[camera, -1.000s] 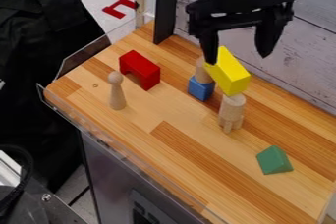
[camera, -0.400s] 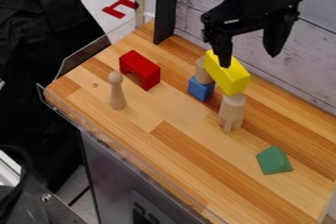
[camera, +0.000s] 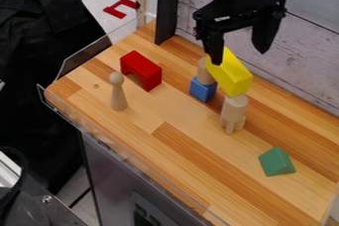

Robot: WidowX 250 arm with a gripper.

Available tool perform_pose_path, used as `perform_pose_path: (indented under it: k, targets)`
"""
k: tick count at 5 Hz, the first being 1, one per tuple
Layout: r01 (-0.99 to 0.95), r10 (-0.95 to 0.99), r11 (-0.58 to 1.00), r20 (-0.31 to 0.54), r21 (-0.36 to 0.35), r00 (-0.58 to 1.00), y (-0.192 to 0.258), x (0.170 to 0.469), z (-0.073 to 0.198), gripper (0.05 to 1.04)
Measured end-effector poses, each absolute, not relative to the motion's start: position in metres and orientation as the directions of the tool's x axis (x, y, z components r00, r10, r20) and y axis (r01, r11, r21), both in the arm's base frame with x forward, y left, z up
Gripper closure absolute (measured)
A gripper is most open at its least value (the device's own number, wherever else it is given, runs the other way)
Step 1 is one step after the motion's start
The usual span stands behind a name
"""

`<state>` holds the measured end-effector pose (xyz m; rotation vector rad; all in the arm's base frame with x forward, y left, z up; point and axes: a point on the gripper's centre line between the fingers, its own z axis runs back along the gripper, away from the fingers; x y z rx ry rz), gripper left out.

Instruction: Remove the yellow rectangular block off the tower and put it on top of the red arch

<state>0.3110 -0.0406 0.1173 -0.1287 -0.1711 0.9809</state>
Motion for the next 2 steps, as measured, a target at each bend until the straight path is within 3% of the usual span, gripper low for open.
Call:
perform_pose_path:
  k: [2]
  targets:
    - [-0.851,0.874,0.480,0.037,-0.212,0.484,-0.032,0.323,0.098,0.083]
